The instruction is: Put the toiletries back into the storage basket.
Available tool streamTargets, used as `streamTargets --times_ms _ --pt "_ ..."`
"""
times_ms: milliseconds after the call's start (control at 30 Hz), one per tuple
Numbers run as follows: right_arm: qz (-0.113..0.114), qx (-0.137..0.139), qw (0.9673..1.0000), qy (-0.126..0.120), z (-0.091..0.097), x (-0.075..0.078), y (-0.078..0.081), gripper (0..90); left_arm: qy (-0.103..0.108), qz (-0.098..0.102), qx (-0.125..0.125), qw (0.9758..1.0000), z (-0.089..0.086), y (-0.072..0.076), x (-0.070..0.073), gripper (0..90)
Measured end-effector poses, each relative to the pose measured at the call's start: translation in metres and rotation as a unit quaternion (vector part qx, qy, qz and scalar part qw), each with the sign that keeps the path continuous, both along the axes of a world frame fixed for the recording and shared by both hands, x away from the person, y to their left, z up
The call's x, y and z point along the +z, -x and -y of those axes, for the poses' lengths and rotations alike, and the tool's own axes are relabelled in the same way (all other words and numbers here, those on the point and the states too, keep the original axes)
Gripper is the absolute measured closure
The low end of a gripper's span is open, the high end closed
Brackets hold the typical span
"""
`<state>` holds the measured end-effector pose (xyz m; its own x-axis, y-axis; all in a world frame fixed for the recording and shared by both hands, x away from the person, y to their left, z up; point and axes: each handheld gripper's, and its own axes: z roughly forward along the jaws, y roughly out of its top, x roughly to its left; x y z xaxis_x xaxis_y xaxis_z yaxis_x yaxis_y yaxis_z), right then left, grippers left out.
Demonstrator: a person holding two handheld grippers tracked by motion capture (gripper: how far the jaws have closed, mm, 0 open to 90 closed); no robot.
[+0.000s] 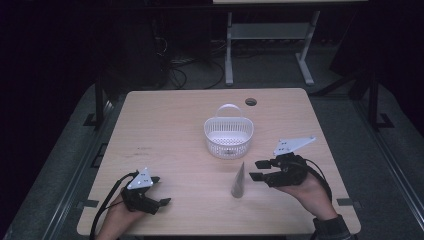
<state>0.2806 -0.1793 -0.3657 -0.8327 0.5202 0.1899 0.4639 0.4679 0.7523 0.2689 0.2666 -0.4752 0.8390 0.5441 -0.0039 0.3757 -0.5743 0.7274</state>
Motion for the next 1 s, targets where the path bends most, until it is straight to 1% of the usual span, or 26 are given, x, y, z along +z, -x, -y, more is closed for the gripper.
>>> streamTargets --times_ms 33,67,100,167,200,233,267,333,367,400,500,600,667,700,733,1000 --pt "-0.003 0.002 1.0 0.006 0.0 0.001 0.001 43.4 0.0 0.0 0.0 1.0 0.0 0.0 0.0 12.9" --pt "-0.003 0.002 1.0 0.006 0.0 0.001 0.001 43.4 0.0 0.0 0.0 1.0 0.0 0.0 0.0 12.9" --pt "-0.004 0.003 0.9999 0.01 -0.002 0.003 0.002 38.5 0.0 0.0 0.0 1.0 0.0 0.0 0.0 12.9" --pt "-0.008 -0.001 0.9998 0.016 -0.003 0.005 0.002 32.2 -0.001 -0.001 -0.001 1.0 0.0 0.0 0.0 12.9" --pt "-0.008 -0.001 0.9998 0.016 -0.003 0.005 0.002 32.2 -0.001 -0.001 -0.001 1.0 0.0 0.0 0.0 12.9" --pt "-0.016 0.001 0.9994 0.03 -0.006 0.005 0.002 25.8 -0.001 -0.001 -0.001 1.0 0.0 0.0 0.0 12.9" --pt "-0.02 0.0 0.9991 0.037 -0.008 0.006 0.002 23.3 -0.001 -0.001 -0.001 1.0 0.0 0.0 0.0 12.8" --pt "-0.02 0.001 0.9987 0.046 -0.011 0.007 0.002 20.2 -0.001 -0.001 -0.001 1.0 0.0 0.0 0.0 12.9" --pt "-0.02 0.001 0.9987 0.046 -0.011 0.007 0.002 20.2 -0.001 -0.001 -0.001 1.0 0.0 0.0 0.0 12.9" --pt "-0.02 0.004 0.9985 0.05 -0.014 0.007 0.002 18.0 -0.001 -0.001 -0.001 1.0 0.0 0.0 0.0 12.8" --pt "-0.02 0.008 0.9981 0.057 -0.019 0.009 0.001 15.2 -0.001 -0.001 -0.001 1.0 0.0 0.0 0.0 12.9" --pt "-0.02 0.014 0.9978 0.061 -0.024 0.012 0.0 14.3 -0.001 -0.001 -0.001 1.0 0.0 0.0 0.0 12.9" --pt "-0.02 0.02 0.9972 0.069 -0.028 0.014 -0.001 13.9 -0.001 -0.001 -0.001 1.0 0.0 0.0 0.0 12.9" --pt "-0.02 0.02 0.9972 0.069 -0.028 0.014 -0.001 13.9 -0.001 -0.001 -0.001 1.0 0.0 0.0 0.0 12.9" --pt "-0.02 0.024 0.9967 0.074 -0.031 0.016 -0.001 13.7 -0.001 -0.001 -0.001 1.0 0.0 0.0 0.0 12.9" --pt "-0.021 0.037 0.996 0.078 -0.044 0.019 -0.005 13.3 -0.001 -0.001 0.0 1.0 0.0 0.0 0.0 12.9"
